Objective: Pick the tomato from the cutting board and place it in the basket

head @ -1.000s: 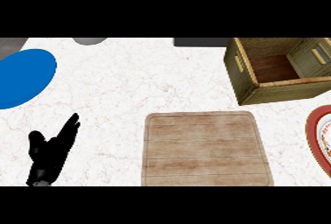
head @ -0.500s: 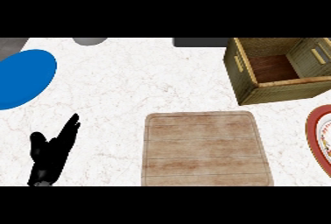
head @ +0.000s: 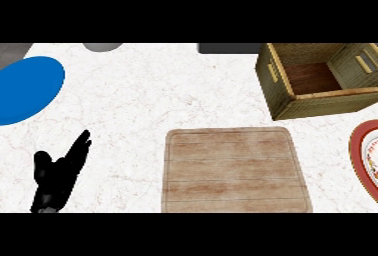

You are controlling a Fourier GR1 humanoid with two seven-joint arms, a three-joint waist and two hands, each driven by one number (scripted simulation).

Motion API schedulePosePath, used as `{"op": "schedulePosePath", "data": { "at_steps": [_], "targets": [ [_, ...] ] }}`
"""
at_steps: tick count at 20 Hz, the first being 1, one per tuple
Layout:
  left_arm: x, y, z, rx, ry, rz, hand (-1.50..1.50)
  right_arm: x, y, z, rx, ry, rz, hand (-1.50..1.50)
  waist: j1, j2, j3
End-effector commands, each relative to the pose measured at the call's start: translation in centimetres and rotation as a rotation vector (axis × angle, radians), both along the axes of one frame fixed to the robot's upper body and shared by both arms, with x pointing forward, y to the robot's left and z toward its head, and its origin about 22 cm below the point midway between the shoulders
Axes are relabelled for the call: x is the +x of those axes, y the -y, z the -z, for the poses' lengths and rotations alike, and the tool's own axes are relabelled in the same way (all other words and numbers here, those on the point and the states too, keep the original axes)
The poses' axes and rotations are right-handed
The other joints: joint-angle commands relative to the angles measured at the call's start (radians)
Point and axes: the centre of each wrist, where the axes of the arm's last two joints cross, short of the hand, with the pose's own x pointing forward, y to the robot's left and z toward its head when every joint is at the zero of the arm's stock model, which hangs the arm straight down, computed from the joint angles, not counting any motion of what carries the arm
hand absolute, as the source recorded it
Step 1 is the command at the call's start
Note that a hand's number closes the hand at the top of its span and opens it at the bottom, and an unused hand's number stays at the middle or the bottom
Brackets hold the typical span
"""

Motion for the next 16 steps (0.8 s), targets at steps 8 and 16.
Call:
{"op": "schedulePosePath", "data": {
  "at_steps": [8,16],
  "targets": [
    [-1.6,1.0,3.7,-0.023,-0.155,-0.016,0.0,0.2,3.1,-0.2,0.065,0.13,0.029,-1.5,-0.003,0.009,-0.013],
    [-1.7,-2.8,2.5,-0.014,-0.17,-0.05,0.0,-3.5,9.4,-3.4,0.192,0.176,0.17,-1.5,-0.017,0.005,-0.013]
  ]
}}
